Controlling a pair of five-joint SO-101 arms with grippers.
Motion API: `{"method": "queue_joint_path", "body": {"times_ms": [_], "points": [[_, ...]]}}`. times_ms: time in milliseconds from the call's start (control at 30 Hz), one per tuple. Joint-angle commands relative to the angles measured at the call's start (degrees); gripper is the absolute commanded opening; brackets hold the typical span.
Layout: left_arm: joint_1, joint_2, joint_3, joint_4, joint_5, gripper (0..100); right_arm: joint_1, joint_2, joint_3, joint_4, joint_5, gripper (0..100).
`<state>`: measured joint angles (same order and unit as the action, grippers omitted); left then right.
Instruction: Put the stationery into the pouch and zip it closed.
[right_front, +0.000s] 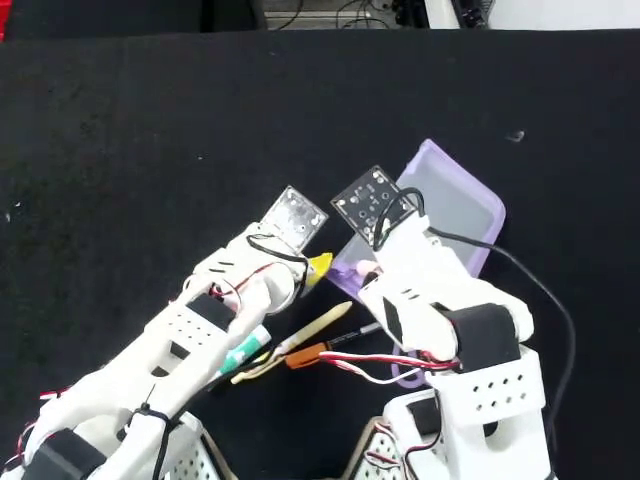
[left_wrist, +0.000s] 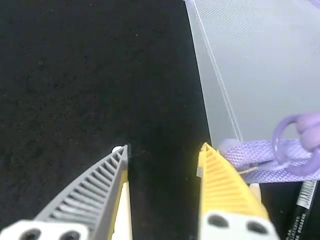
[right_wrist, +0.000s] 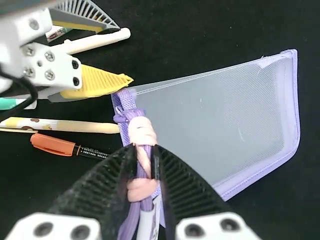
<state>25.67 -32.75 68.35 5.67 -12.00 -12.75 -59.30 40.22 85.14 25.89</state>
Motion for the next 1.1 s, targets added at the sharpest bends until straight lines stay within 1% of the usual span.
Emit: {"method": "queue_joint_path", "body": {"times_ms": [0, 67, 200, 300, 500, 600, 700, 800, 867, 933, 1000, 1067], "points": [[0.8, -0.4, -0.6, 0.1, 0.3, 23, 1.0, 0.0, -3.1, 0.3, 0.2, 1.1], [0.7, -0.9, -0.4, 0.3, 0.3, 23, 1.0, 0.3, -2.9, -0.1, 0.2, 1.1], [0.9, -1.0, -2.6, 7.0, 0.3, 23, 1.0, 0.3, -2.9, -0.2, 0.2, 1.1], [1.0, -1.0, -4.2, 9.8, 0.4, 23, 1.0, 0.3, -2.9, -0.2, 0.2, 1.1], [1.1, -1.3, -4.1, 10.5, 0.6, 23, 1.0, 0.3, -2.9, -0.2, 0.2, 1.1], [1.1, -5.4, -3.0, 11.9, 0.7, 23, 1.0, 0.3, -2.9, -0.2, 0.2, 1.1], [1.8, -12.7, -1.2, 14.3, 0.7, 23, 1.0, 0.3, -2.9, -0.3, 0.2, 1.1], [3.1, -18.4, 2.0, 14.4, 0.5, 23, 1.0, 0.3, -2.9, -0.3, 0.2, 1.1], [4.0, -19.7, 2.9, 14.3, 0.4, 23, 1.0, 0.3, -2.9, -0.3, 0.2, 1.1], [4.1, -18.9, 3.0, 13.5, 0.3, 23, 1.0, 0.3, -2.9, -0.3, 0.2, 1.1], [3.8, -16.9, 3.5, 10.5, 0.3, 23, 1.0, 0.3, -2.9, -0.3, 0.2, 1.1], [3.9, -13.7, 3.0, 9.1, 0.3, 23, 1.0, 0.3, -2.9, -0.3, 0.2, 1.1]]}}
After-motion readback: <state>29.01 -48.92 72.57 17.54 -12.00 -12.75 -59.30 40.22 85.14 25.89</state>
